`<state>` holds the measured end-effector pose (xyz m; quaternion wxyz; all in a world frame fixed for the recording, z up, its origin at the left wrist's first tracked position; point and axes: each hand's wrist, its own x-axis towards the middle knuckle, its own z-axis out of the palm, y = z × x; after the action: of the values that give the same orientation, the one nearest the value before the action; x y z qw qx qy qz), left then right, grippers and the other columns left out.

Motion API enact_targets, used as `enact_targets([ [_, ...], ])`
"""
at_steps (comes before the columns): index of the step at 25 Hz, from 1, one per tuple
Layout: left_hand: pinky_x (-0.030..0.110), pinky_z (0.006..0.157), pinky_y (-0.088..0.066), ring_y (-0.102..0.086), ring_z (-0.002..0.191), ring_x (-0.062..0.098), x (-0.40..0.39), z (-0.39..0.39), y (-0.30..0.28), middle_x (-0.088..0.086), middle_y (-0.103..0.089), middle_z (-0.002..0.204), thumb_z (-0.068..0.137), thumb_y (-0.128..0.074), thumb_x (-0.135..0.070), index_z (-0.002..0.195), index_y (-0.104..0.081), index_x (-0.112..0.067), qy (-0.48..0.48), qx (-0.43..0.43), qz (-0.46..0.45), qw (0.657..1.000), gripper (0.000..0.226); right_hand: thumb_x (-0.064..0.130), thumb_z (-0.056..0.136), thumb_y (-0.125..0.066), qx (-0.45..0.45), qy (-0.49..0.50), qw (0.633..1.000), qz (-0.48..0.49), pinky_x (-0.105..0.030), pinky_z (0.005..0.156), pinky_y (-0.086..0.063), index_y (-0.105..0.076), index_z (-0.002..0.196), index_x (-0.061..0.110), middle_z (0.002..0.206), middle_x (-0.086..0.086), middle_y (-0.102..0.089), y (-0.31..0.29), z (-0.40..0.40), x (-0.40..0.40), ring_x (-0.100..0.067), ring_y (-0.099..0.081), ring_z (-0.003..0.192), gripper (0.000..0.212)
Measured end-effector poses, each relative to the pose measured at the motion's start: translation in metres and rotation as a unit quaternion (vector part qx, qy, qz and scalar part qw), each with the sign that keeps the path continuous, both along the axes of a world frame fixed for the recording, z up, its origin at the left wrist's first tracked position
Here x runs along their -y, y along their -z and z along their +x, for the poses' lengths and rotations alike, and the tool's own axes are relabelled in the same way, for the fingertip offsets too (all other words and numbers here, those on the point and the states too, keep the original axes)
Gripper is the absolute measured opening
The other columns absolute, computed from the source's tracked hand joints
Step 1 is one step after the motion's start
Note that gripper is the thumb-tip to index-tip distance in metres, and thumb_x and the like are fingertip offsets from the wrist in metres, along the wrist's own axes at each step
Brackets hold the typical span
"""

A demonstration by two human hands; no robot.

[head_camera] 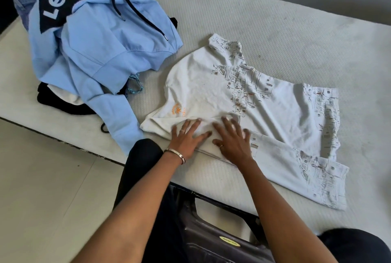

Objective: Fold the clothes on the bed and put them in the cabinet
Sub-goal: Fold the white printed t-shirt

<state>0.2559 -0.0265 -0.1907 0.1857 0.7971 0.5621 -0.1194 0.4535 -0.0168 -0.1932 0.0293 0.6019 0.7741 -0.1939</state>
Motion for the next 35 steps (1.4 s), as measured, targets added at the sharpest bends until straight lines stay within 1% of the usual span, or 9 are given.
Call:
enact_targets([
  [4,0.080,0.097,0.002,0.032,0.140,0.034,0.004,0.020,-0.009,-0.013,0.042,0.149,0.103,-0.021,-0.015,0.127,0.020,-0.073,-0.028,-0.060,-0.097,0.993,0.075,0.038,0.099,-0.044,-0.014,0.351,0.936,0.006,-0.057,0.105,-0.024,-0.034,0.144,0.019,0.150,-0.012,-0.036,-0.011,0.032,-0.040,-0.038,-0.030,0.135,0.050],
  [10,0.083,0.090,0.010,0.037,0.138,0.032,0.006,0.029,-0.009,-0.008,0.043,0.149,0.097,-0.029,0.000,0.132,0.022,-0.067,0.007,-0.087,-0.037,0.995,0.091,0.027,0.094,-0.056,-0.012,0.099,0.995,-0.027,-0.052,0.099,-0.027,-0.053,0.131,0.025,0.132,-0.005,-0.053,-0.012,0.012,-0.071,-0.029,-0.036,0.129,0.037],
  [15,0.081,0.098,0.000,0.028,0.143,0.031,0.007,0.030,-0.002,-0.003,0.037,0.153,0.100,-0.027,-0.007,0.136,0.022,-0.063,0.080,-0.103,-0.016,0.991,0.083,0.012,0.091,-0.049,-0.183,0.433,0.883,0.008,-0.045,0.093,-0.029,-0.063,0.112,0.025,0.114,-0.001,-0.067,-0.012,0.023,-0.076,-0.026,-0.049,0.120,0.028],
  [23,0.086,0.090,-0.001,0.041,0.130,0.048,0.004,0.045,-0.007,0.004,0.052,0.142,0.103,-0.032,-0.018,0.118,0.030,-0.075,0.104,-0.140,-0.080,0.981,0.086,0.049,0.091,-0.057,0.089,0.254,0.963,-0.025,-0.052,0.097,-0.024,-0.061,0.112,0.019,0.115,-0.006,-0.059,-0.004,0.180,0.032,-0.028,-0.044,0.118,0.037],
  [27,0.077,0.103,-0.003,0.026,0.140,0.044,-0.001,0.053,-0.021,0.016,0.037,0.151,0.104,-0.022,-0.015,0.135,0.012,-0.069,0.141,-0.180,-0.051,0.972,0.071,0.066,0.087,-0.052,0.135,0.376,0.913,-0.080,-0.053,0.105,-0.015,-0.065,0.085,0.020,0.087,-0.007,-0.060,-0.028,0.250,0.043,-0.029,-0.051,0.107,0.049],
  [29,0.071,0.106,-0.012,0.000,0.147,0.039,-0.002,0.068,-0.029,0.025,0.005,0.158,0.100,-0.039,-0.010,0.142,-0.023,-0.057,0.167,-0.145,-0.006,0.975,0.065,0.035,0.094,-0.058,0.147,0.430,0.891,0.012,-0.057,0.106,-0.018,-0.066,0.095,0.011,0.091,-0.012,-0.058,-0.028,0.261,0.051,-0.032,-0.045,0.112,0.025],
  [31,0.062,0.088,-0.044,-0.055,0.118,0.036,0.003,0.089,-0.033,0.023,-0.053,0.130,0.074,-0.077,-0.009,0.111,-0.067,-0.036,0.217,-0.097,0.117,0.964,0.047,0.001,0.084,-0.058,0.132,0.467,0.869,0.099,-0.058,0.102,-0.022,-0.061,0.108,0.008,0.112,-0.020,-0.051,-0.026,0.249,0.057,-0.036,-0.037,0.118,0.024],
  [33,0.046,0.070,-0.053,-0.063,0.095,0.032,0.013,0.109,-0.035,0.013,-0.059,0.111,0.066,-0.078,-0.004,0.100,-0.069,-0.026,0.188,-0.072,0.104,0.974,0.041,-0.007,0.074,-0.061,0.077,0.406,0.895,0.168,-0.056,0.094,-0.032,-0.060,0.111,0.010,0.116,-0.020,-0.050,-0.026,0.221,0.062,-0.036,-0.038,0.113,0.041],
  [35,0.045,0.082,-0.047,-0.047,0.120,0.035,0.024,0.125,-0.026,0.010,-0.043,0.135,0.088,-0.051,-0.002,0.129,-0.053,-0.028,0.123,-0.046,0.056,0.990,0.049,0.001,0.077,-0.071,0.011,0.248,0.952,0.180,-0.055,0.087,-0.044,-0.060,0.115,0.013,0.120,-0.017,-0.054,-0.021,0.193,0.074,-0.037,-0.044,0.110,0.041],
])
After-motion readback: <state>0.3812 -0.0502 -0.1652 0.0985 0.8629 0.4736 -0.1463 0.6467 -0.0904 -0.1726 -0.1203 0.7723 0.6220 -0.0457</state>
